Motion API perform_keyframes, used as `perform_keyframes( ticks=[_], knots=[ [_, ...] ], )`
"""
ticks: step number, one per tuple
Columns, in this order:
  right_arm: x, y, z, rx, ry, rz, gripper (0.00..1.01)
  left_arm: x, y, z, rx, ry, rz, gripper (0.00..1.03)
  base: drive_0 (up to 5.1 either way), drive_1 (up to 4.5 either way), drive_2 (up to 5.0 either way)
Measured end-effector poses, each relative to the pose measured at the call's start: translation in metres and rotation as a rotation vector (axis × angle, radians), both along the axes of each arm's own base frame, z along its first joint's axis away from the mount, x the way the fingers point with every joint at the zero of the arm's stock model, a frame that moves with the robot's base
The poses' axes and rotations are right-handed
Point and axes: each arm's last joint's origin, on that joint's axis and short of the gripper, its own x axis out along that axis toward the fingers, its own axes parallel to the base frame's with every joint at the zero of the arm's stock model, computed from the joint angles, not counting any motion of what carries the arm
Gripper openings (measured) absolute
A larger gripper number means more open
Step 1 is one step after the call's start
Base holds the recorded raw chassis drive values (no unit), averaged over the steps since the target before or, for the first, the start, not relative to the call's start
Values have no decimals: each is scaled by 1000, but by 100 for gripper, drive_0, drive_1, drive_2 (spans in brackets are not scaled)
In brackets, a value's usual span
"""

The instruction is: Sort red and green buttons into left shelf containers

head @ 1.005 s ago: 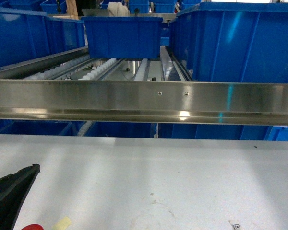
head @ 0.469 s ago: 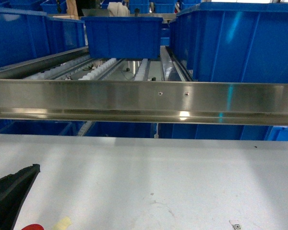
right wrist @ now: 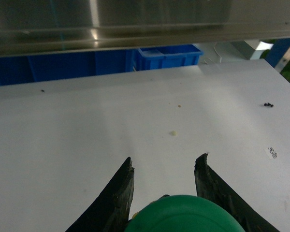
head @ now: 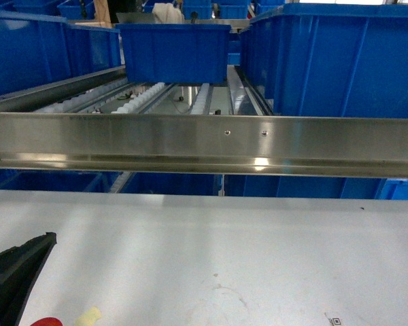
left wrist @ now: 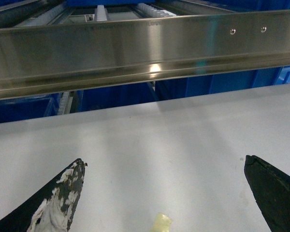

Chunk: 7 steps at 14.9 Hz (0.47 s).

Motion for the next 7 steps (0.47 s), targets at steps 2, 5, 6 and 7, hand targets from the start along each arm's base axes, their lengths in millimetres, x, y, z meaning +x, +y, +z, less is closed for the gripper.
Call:
perform_keyframes(
  ticks=[2, 5, 6, 7],
  knots=[
    [-15, 4, 27, 14, -71, 54, 33, 0, 0, 0, 0, 0, 0, 98, 0, 0, 0],
    [-42, 14, 49, 47, -115, 140, 33, 0, 0, 0, 0, 0, 0, 98, 0, 0, 0],
    [-51, 17, 53, 42, -125, 164, 33, 0, 0, 0, 0, 0, 0, 98, 0, 0, 0],
    [-53, 19, 53, 17, -129, 177, 33, 0, 0, 0, 0, 0, 0, 98, 0, 0, 0]
  ],
)
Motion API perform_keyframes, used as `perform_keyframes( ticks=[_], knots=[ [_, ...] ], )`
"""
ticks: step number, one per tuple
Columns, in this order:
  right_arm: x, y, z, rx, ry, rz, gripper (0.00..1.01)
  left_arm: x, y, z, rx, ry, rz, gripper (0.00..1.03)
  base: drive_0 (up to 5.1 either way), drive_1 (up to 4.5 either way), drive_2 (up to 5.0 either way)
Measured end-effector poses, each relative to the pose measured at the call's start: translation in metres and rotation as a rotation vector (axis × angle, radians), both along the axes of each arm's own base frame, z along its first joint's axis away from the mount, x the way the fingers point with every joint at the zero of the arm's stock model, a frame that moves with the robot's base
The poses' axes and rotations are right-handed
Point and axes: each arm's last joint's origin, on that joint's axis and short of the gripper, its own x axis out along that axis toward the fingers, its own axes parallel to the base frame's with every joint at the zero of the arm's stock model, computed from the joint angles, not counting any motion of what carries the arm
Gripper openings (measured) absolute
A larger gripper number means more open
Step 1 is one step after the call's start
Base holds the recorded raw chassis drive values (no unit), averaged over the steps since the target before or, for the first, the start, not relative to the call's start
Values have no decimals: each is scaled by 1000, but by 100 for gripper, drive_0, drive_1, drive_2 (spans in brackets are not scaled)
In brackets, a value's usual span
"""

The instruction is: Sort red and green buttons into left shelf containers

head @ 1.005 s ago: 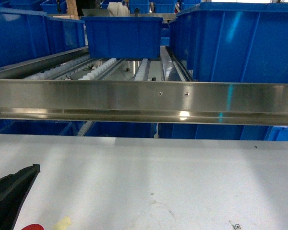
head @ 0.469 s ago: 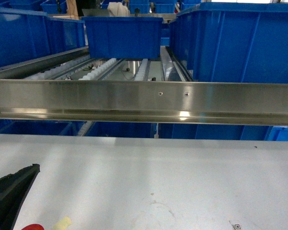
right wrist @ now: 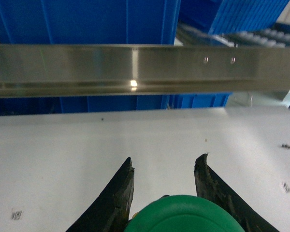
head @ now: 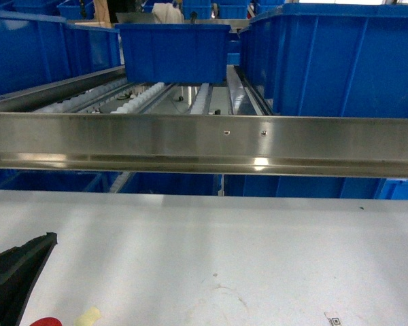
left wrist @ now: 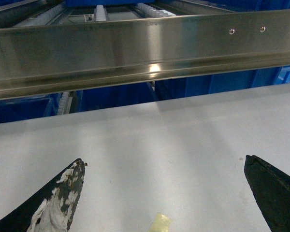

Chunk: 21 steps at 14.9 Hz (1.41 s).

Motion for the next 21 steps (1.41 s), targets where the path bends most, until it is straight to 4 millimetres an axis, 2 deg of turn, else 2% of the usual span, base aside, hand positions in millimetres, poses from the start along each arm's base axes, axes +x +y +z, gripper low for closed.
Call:
perform_keyframes(
  ticks=[3, 5, 8, 12, 21],
  knots=[
    [2, 1, -8, -30, 33, -11, 33, 3, -2, -3, -4, -13, 5, 98, 0, 0, 0],
    [2, 0, -7, -37, 30, -10, 33, 5, -7, -28, 26, 106, 14, 98, 0, 0, 0],
    [2, 0, -7, -36, 31, -11, 33, 4, -12, -46, 62, 197, 32, 98, 0, 0, 0],
    [2, 0, -7, -36, 31, -11, 33, 14, -21, -65, 62, 273, 7, 98, 0, 0, 0],
    [2, 0, -7, -36, 31, -12, 33, 20, -31, -75, 72, 288, -32, 98, 0, 0, 0]
  ],
)
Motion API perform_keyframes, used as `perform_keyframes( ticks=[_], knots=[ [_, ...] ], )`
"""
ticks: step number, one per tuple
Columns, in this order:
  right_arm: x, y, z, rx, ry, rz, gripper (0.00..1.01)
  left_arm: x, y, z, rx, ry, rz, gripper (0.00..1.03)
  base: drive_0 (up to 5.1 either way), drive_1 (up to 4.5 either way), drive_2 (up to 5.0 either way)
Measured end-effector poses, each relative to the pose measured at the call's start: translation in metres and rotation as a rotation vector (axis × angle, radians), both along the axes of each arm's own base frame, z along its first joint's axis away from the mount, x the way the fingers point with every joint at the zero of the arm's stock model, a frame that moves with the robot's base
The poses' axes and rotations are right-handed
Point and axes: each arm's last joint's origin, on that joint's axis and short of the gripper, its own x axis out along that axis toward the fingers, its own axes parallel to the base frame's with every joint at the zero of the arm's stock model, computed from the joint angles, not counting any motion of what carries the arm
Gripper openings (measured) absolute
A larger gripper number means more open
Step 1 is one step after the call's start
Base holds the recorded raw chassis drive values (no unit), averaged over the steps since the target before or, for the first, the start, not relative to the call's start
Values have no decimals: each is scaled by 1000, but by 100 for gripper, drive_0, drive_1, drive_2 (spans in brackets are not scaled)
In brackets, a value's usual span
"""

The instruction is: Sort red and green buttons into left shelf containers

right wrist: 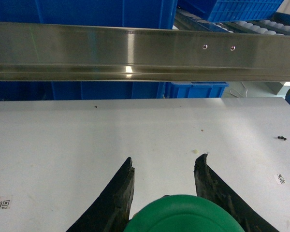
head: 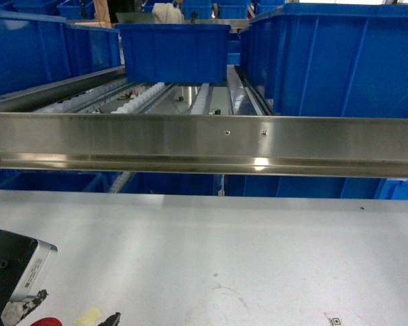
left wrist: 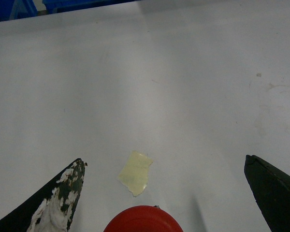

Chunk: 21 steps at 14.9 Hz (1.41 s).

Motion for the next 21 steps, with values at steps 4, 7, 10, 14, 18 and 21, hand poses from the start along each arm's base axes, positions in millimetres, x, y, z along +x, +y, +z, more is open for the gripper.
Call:
perform_keyframes(
  ticks=[4, 7, 10, 14, 18, 21],
  knots=[
    [0, 0, 0, 0, 0, 0, 33, 2, -3, -3, 5, 4, -8, 98, 0, 0, 0],
    [0, 0, 0, 0, 0, 0, 33, 2, -3, -12, 22, 39, -8, 98, 0, 0, 0],
    [0, 0, 0, -1, 0, 0, 33, 0, -4, -24, 47, 88, -3, 98, 0, 0, 0],
    [0, 0, 0, -1, 0, 0, 33, 3, -6, -29, 48, 99, -7, 34, 0, 0, 0],
    [0, 0, 0, -1, -1, 0, 33, -2, 2, -20, 47, 86, 14, 28, 0, 0, 0],
    [0, 0, 0, -1, 0, -1, 33, -6, 8, -9, 40, 55, 40, 28, 0, 0, 0]
  ],
)
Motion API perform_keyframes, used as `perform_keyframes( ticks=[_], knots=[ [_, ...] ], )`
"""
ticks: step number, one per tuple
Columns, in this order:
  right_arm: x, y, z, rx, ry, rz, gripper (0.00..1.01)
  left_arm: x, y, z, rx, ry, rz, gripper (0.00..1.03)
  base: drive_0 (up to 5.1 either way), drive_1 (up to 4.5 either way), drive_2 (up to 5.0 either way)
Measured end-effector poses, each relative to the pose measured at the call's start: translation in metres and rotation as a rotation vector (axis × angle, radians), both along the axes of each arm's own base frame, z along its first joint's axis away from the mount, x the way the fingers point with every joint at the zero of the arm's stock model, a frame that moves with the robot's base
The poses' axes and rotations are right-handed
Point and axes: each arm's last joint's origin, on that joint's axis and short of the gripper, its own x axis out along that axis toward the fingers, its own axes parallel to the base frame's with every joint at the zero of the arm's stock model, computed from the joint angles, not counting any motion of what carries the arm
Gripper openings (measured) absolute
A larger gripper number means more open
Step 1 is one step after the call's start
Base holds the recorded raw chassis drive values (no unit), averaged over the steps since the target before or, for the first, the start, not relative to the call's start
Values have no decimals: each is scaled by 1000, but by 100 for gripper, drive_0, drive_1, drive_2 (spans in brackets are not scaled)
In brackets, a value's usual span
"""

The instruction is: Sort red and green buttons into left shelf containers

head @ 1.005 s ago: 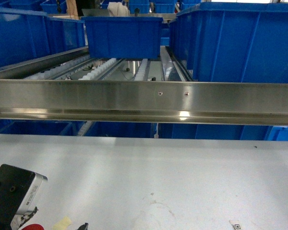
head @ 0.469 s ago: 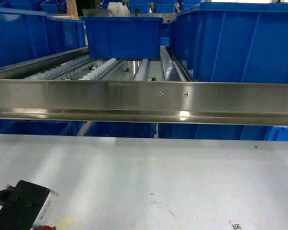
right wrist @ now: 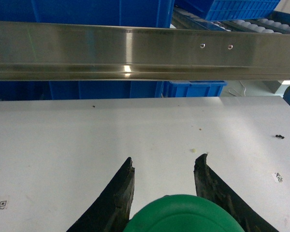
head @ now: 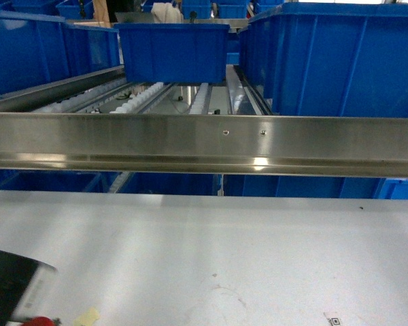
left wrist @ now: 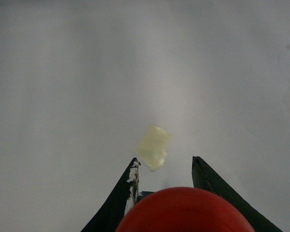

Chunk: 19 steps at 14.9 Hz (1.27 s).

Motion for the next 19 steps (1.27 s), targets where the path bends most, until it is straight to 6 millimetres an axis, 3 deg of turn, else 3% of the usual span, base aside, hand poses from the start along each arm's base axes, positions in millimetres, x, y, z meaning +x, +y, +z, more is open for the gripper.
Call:
perform_keyframes(
  ticks=[6, 9, 12, 14, 19],
  knots=[
    [0, 0, 0, 0, -1, 0, 33, -2, 8, 24, -11, -80, 45, 28, 0, 0, 0],
    [0, 0, 0, 0, 1, 1, 33, -8, 11, 72, -26, -225, 69, 28, 0, 0, 0],
    [0, 0, 0, 0, 0, 1, 33, -30, 3, 117, -56, -383, 77, 28, 0, 0, 0],
    [0, 0, 0, 0, 0, 1, 33, -44, 0, 136, -78, -497, 104, 28, 0, 0, 0],
    [0, 0, 0, 0, 0, 0, 32, -45, -2, 137, -56, -495, 98, 28, 0, 0, 0]
  ],
)
